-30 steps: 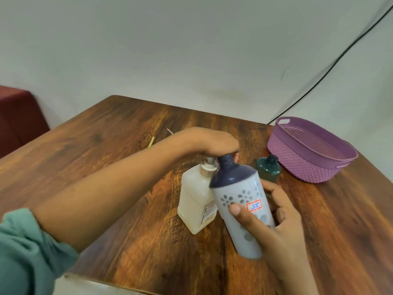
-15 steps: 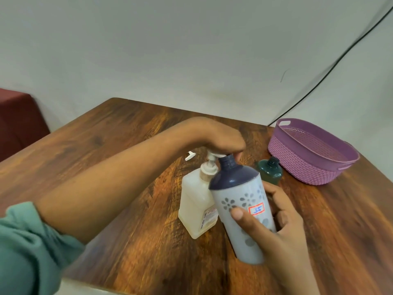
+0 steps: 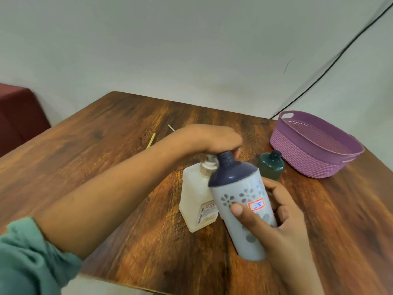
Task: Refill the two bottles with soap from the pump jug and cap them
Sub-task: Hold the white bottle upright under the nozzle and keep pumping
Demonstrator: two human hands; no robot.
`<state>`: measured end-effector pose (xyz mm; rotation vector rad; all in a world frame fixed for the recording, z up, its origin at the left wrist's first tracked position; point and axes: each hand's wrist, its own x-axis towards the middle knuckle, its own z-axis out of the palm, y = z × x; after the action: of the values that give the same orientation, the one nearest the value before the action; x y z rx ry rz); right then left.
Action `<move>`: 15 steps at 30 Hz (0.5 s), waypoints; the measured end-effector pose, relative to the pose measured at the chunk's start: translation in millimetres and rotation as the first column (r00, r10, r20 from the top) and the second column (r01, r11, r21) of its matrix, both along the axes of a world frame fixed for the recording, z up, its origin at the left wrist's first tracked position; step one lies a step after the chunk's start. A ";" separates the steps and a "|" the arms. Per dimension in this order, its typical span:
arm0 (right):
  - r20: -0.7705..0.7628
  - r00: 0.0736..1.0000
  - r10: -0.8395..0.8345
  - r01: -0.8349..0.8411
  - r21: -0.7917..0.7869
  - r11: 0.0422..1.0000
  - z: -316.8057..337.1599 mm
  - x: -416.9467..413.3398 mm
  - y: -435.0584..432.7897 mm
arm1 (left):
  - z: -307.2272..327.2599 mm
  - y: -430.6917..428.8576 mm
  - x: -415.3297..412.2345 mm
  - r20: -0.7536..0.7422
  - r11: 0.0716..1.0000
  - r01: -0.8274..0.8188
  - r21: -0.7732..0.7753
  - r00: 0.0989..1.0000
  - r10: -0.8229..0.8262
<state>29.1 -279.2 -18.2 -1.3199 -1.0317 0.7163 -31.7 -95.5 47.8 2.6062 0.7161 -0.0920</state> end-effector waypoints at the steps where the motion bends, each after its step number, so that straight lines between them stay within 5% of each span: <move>1: 0.011 1.000 0.001 -0.001 -0.003 1.000 0.3 0.1 0.0 | -2.7 -0.7 -2.0 0.009 1.000 -0.012 -0.006 1.000 0.012; 15: -0.004 0.999 -0.036 0.036 0.008 0.999 -1.3 -4.4 -1.6 | 2.2 -8.4 -5.5 0.042 0.997 -0.059 -0.055 0.997 0.062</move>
<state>24.7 -280.8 -19.6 -1.3262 -1.0043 0.6872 -37.3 -103.9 50.0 2.5251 0.7656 -0.0359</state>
